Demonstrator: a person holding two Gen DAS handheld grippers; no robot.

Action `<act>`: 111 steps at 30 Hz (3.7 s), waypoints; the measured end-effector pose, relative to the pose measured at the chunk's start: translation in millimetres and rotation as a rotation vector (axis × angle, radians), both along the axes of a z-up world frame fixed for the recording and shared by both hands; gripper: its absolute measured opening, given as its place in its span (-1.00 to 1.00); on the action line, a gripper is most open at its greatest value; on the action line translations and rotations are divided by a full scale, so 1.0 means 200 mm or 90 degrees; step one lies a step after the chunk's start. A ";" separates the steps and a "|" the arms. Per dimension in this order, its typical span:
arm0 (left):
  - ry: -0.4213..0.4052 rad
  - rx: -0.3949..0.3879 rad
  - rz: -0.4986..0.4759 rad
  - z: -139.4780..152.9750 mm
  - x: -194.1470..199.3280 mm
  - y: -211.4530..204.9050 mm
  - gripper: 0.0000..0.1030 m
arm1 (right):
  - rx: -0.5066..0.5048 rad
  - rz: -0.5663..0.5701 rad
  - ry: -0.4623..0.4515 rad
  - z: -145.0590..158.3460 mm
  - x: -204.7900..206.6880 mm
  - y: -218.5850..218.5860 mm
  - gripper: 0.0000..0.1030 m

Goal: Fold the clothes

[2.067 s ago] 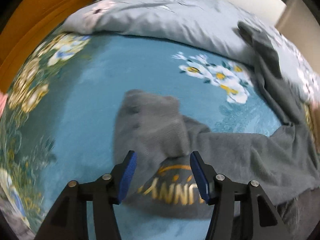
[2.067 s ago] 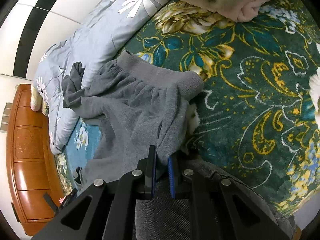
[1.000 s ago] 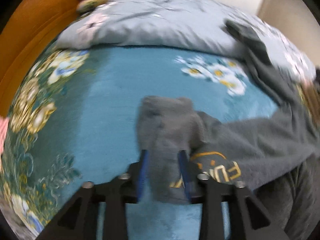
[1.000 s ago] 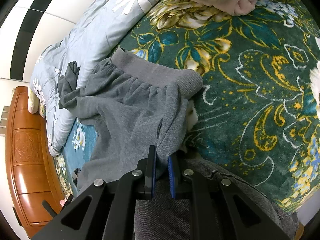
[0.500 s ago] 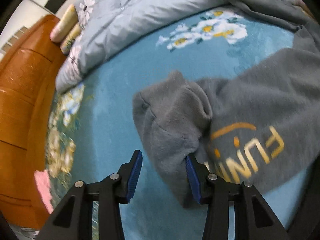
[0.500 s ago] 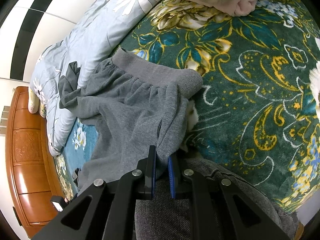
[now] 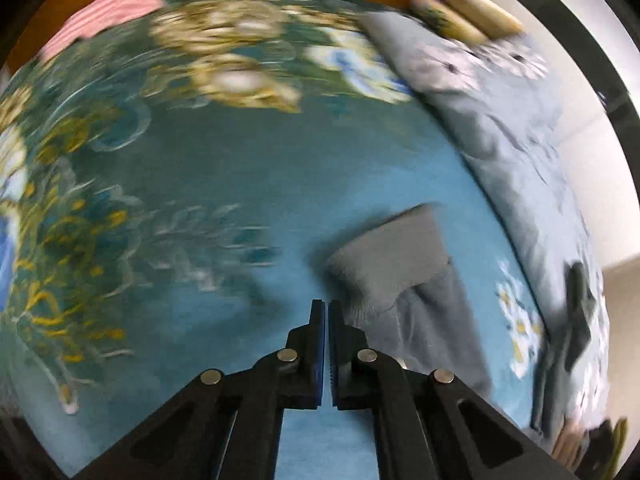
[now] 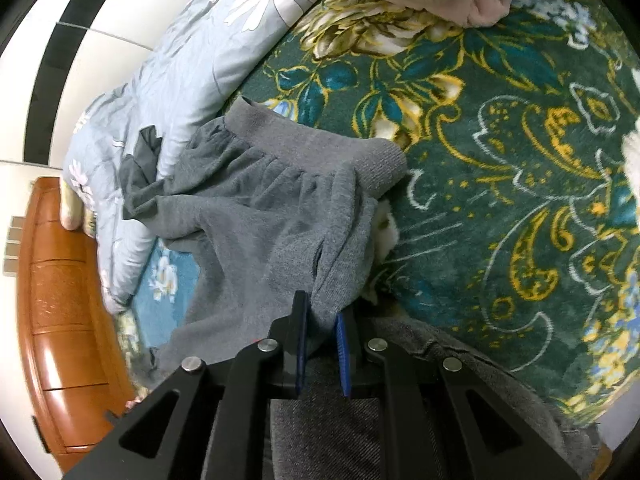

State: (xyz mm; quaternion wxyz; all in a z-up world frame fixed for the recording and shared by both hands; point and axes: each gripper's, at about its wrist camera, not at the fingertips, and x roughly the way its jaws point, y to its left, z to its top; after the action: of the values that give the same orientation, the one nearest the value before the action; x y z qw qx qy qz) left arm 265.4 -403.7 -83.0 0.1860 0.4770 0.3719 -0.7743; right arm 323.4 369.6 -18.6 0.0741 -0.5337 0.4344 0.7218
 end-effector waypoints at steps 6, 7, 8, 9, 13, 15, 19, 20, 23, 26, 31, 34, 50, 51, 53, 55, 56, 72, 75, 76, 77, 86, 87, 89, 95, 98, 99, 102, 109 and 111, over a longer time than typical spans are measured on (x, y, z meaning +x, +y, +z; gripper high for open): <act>-0.003 0.088 0.043 -0.09 0.09 -0.05 -0.94 | -0.015 -0.011 0.016 0.00 0.01 0.02 -0.67; 0.006 0.111 0.049 -0.10 0.10 -0.04 -0.90 | -0.016 -0.013 0.021 0.01 0.02 0.03 -0.62; 0.013 0.131 0.052 -0.11 0.11 -0.04 -0.82 | -0.015 -0.016 0.028 0.02 0.02 0.04 -0.55; 0.019 0.151 0.055 -0.11 0.12 -0.03 -0.71 | -0.015 -0.020 0.034 0.03 0.02 0.05 -0.50; 0.009 0.150 0.034 -0.10 0.07 0.02 0.14 | -0.029 -0.056 0.042 0.02 0.02 0.12 -0.21; -0.010 0.141 0.021 -0.11 0.02 0.05 0.15 | -0.053 -0.082 0.034 -0.04 -0.01 0.17 -0.21; -0.027 0.118 0.025 -0.11 -0.04 0.07 0.17 | -0.100 -0.149 -0.001 -0.20 -0.07 0.25 -0.21; -0.029 0.113 0.028 -0.11 -0.05 0.08 0.17 | -0.106 -0.165 -0.010 -0.24 -0.08 0.27 -0.21; -0.043 0.099 0.021 -0.11 -0.08 0.09 0.17 | -0.125 -0.193 -0.028 -0.32 -0.12 0.30 -0.21; -0.053 0.084 0.011 -0.11 -0.11 0.10 0.14 | -0.133 -0.187 -0.040 -0.35 -0.17 0.31 -0.21; -0.075 0.072 -0.001 -0.10 -0.17 0.13 -0.68 | -0.099 -0.159 -0.047 -0.32 -0.23 0.28 -0.45; -0.055 0.055 -0.006 -0.02 -0.20 0.17 -0.79 | -0.081 -0.153 -0.036 -0.25 -0.24 0.29 -0.57; 0.083 0.068 -0.042 0.33 -0.14 0.16 -0.80 | 0.022 -0.111 0.135 0.26 0.13 0.48 -0.73; 0.043 0.075 -0.034 0.23 -0.13 0.17 -0.81 | 0.018 -0.107 0.087 0.16 0.16 0.48 -0.73; 0.002 0.106 -0.001 0.09 -0.07 0.16 -0.81 | -0.006 -0.128 0.058 0.04 0.23 0.48 -0.73; -0.008 0.111 0.016 0.07 -0.03 0.15 -0.81 | -0.046 -0.168 0.057 -0.03 0.30 0.52 -0.73; 0.001 0.105 0.009 0.10 -0.06 0.15 -0.81 | -0.050 -0.173 0.056 -0.04 0.30 0.53 -0.73; 0.087 0.080 -0.071 0.42 -0.13 0.10 -0.80 | -0.028 -0.132 0.119 0.22 0.28 0.56 -0.73; 0.021 0.110 -0.032 0.18 -0.04 0.06 -0.80 | -0.039 -0.123 0.057 0.06 0.31 0.55 -0.73; 0.001 0.122 -0.017 0.11 -0.01 0.05 -0.80 | -0.043 -0.125 0.046 0.03 0.33 0.54 -0.73; -0.017 0.134 -0.003 0.04 0.02 0.03 -0.80 | -0.051 -0.129 0.037 -0.01 0.34 0.54 -0.73; 0.010 0.198 0.021 0.00 0.08 -0.04 -0.54 | -0.082 -0.126 0.055 -0.01 0.35 0.57 -0.55; 0.010 0.187 0.021 0.02 0.08 -0.05 -0.41 | -0.076 -0.121 0.054 0.00 0.35 0.57 -0.55; 0.017 0.177 0.021 0.07 0.08 -0.07 -0.21 | -0.064 -0.116 0.049 0.01 0.36 0.59 -0.47; 0.031 0.135 -0.004 0.20 0.00 -0.07 -0.12 | 0.000 -0.149 0.021 0.08 0.44 0.70 -0.37; 0.049 0.147 -0.041 0.23 -0.16 0.07 -0.10 | 0.020 -0.134 0.030 0.10 0.33 0.68 -0.36; 0.050 0.150 -0.065 0.24 -0.23 0.15 -0.09 | 0.021 -0.120 0.033 0.10 0.27 0.65 -0.35; 0.054 0.158 -0.136 0.28 -0.44 0.38 -0.06 | 0.035 -0.054 0.037 0.09 0.05 0.53 -0.34; 0.037 0.153 -0.286 0.35 -0.97 1.00 0.01 | 0.105 0.058 0.007 0.01 -0.39 0.31 -0.05; 0.041 0.154 -0.310 0.38 -1.13 1.14 0.04 | 0.109 0.073 0.000 -0.02 -0.45 0.28 -0.03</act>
State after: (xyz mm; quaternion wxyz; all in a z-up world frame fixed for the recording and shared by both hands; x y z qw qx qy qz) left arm 39.8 -176.2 -6.2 -0.0756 0.5463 0.3416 -0.7610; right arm 233.9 426.1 -22.8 0.0782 -0.5493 0.3397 0.7594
